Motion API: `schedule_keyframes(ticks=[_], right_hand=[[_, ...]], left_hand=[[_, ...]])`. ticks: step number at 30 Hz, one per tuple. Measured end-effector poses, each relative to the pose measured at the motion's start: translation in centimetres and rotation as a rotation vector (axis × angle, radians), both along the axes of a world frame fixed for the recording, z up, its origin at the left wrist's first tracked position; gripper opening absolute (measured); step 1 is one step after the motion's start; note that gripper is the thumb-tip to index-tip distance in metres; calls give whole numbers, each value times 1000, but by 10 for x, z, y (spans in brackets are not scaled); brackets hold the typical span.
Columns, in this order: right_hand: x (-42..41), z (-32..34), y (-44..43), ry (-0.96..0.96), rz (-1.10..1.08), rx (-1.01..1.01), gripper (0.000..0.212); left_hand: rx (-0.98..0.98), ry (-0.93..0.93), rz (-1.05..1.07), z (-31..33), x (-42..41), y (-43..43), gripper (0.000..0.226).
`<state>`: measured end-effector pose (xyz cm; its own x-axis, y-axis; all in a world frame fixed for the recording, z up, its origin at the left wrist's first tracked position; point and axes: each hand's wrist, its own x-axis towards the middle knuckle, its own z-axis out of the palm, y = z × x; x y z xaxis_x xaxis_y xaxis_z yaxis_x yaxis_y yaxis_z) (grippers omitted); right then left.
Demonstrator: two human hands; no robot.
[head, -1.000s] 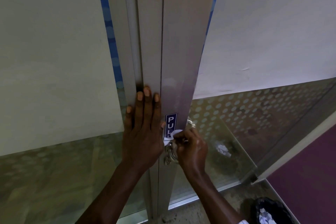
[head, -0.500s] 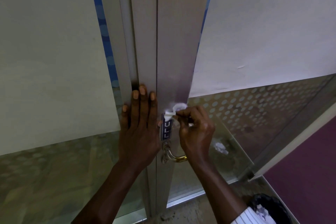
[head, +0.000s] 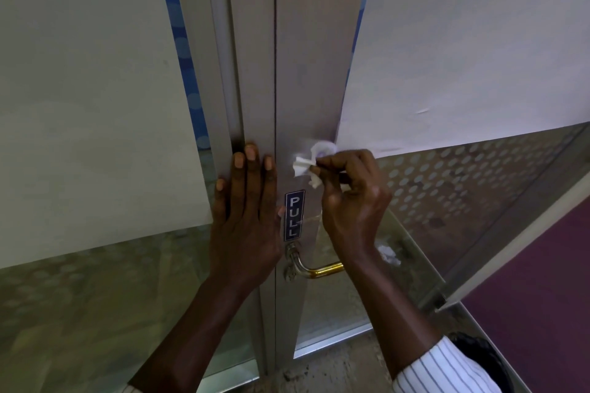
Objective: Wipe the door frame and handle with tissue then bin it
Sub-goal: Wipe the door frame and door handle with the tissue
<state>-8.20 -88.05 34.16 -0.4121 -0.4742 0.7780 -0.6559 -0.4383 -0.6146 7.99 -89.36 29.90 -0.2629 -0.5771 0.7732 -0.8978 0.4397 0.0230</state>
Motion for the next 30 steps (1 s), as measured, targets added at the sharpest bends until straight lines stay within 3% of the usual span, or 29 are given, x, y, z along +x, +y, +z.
schedule_keyframes(ticks=[7,12,15,24,30], right_hand=[[2,-80,12,39,-74,244,15],[1,-109,19,77,-38,455,37],[0,-109,21,55,-40,515,36],[-10,-19,10,26,-61,181,16],[-26,-25,10,21,-25,244,20]], left_hand=[[-25,-1,-9,1,-1,1,70],[-44,3,0,-2,-1,0,69],[-40,3,-9,0,0,1,69],[-6,1,17,2,0,2,81],[2,-4,14,3,1,3,75]])
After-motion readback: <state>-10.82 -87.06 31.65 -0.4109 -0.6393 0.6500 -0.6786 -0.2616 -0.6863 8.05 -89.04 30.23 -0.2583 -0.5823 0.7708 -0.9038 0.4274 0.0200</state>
